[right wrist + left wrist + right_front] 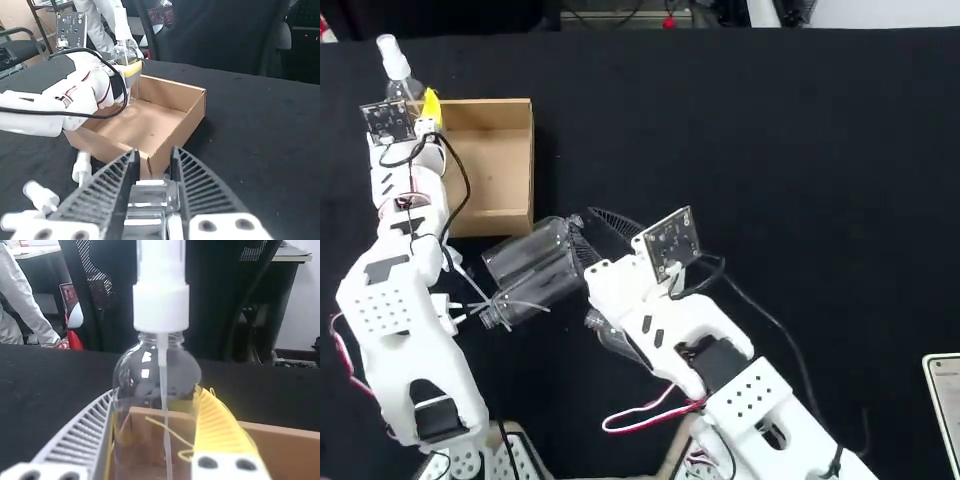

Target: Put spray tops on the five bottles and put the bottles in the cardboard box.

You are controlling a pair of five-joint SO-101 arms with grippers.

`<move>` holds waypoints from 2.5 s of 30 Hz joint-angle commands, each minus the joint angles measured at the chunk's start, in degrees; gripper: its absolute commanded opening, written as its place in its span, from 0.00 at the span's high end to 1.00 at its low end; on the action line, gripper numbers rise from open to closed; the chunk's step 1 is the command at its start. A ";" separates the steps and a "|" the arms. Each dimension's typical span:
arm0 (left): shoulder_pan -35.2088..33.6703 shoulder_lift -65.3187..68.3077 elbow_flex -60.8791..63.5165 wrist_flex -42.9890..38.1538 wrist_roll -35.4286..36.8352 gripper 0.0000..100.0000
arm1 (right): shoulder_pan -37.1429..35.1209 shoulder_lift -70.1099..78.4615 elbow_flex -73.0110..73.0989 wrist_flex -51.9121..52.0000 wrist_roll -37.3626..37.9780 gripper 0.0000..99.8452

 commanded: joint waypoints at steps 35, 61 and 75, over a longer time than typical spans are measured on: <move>0.48 -0.18 -3.30 0.26 4.31 0.74 | -0.26 0.13 -0.57 -1.85 -0.26 0.90; -1.63 -8.09 0.31 14.59 4.13 0.63 | -0.26 0.22 -0.48 -1.85 -0.26 0.90; -1.80 -18.64 9.45 15.12 4.13 0.63 | -0.26 0.31 -0.48 -1.85 -0.26 0.90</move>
